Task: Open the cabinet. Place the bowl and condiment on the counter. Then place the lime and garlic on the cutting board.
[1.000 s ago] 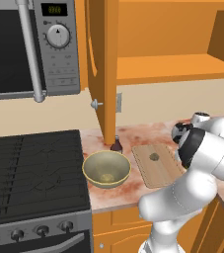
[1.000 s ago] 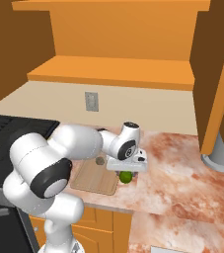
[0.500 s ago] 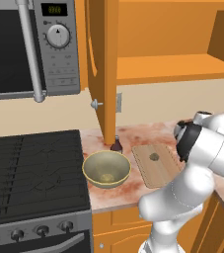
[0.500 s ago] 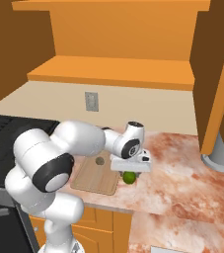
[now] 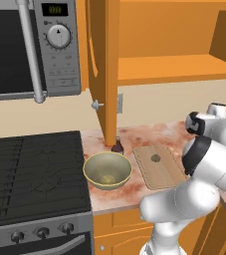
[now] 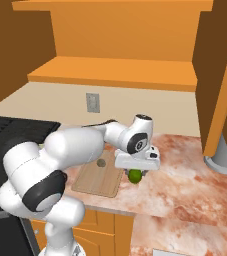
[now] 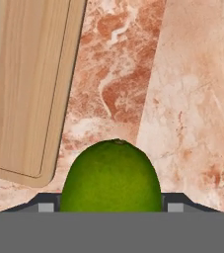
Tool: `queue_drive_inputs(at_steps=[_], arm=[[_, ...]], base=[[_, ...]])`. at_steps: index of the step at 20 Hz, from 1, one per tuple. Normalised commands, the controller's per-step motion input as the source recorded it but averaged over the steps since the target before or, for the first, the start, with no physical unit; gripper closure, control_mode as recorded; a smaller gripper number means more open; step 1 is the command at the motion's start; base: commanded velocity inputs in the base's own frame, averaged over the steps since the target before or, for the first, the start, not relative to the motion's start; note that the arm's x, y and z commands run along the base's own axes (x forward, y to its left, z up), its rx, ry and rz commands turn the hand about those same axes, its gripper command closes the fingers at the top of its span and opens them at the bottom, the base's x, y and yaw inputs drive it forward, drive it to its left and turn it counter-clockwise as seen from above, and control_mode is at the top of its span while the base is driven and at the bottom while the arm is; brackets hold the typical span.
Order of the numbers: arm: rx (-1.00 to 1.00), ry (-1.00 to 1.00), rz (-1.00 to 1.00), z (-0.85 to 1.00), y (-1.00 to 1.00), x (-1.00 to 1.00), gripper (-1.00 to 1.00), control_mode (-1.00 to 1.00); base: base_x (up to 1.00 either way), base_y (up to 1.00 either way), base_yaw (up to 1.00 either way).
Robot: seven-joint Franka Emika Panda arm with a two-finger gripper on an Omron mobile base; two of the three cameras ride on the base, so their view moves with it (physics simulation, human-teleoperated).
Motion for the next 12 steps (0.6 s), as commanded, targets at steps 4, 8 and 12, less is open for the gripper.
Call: queue_drive_inputs(at_steps=[4, 8, 12], arm=[[0.0, 0.0, 0.0, 0.52, 0.0, -0.24, 1.0, -1.0], [0.0, 0.0, 0.0, 0.52, 0.0, -0.21, 1.0, -1.0], [0.01, 0.0, 0.0, 0.51, 0.0, -0.18, 1.0, -1.0]], base=[[0.0, 0.0, 0.0], [0.0, 0.0, 0.0], [0.0, 0.0, 0.0]])
